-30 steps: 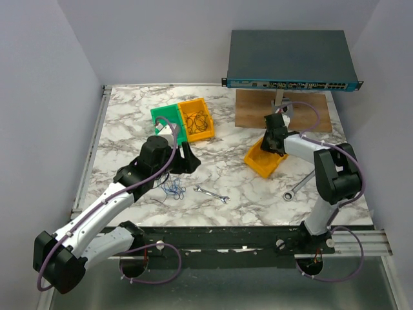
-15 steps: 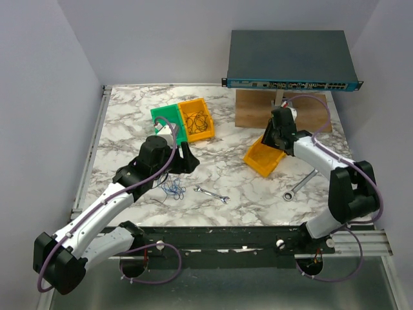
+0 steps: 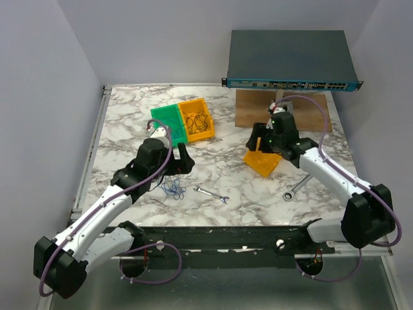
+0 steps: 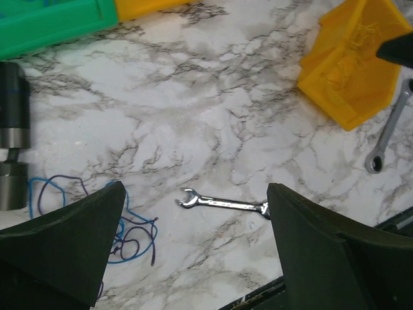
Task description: Untangle the cables
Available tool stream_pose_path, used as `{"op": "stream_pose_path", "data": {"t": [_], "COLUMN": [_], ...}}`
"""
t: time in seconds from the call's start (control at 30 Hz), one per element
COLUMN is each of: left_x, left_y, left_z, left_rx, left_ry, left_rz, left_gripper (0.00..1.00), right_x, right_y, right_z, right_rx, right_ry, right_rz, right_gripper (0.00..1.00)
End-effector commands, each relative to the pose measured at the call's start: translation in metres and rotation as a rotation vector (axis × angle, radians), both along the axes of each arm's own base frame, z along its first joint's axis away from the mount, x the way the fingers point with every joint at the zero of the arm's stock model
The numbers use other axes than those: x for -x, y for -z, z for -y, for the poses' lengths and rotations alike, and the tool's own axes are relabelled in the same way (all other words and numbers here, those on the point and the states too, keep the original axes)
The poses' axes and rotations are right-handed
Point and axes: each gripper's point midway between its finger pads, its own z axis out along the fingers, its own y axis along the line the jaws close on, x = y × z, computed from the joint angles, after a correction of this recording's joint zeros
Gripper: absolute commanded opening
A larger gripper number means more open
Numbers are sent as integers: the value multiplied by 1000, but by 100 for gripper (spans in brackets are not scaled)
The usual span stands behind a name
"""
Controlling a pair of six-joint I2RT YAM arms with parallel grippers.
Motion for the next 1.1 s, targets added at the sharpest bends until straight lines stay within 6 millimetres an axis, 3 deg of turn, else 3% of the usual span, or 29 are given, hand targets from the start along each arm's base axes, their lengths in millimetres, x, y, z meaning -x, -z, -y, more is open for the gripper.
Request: {"op": "stream_pose_path", "data": {"t": [0.0,0.2,0.5,0.67,0.87,0.97,1.07], "left_x": [-6,4,21,32,29,29,29], "left_y": [38,75,75,87,84,82,79], "left_z": [-41,-58,-90,-104,-103,-103,-101], "left_rx": [-78,-38,67,97,136,137,144], "left_ry": [-210,-295,-427,-537,-527,-514,-507], "left_rz": [-107,-221,-181,-229,-192,-178,-174], "left_gripper": [99,99,82,72,77,79,80], "right_x": [41,85,131,144,152,147,139], "right_y": [-16,-6,36,56,75,81,83], "right_z": [-82,-162,-248,-279,-308,-313,-313], "right_rx": [-53,-114,-211,-206,-191,-182,-174], "right_ry": [-325,-532,-606,-625,-645,-611,-567], "right_rz": [50,71,26,1,-27,-20,-8], "right_gripper": [75,75,74,71,71,70,61]}}
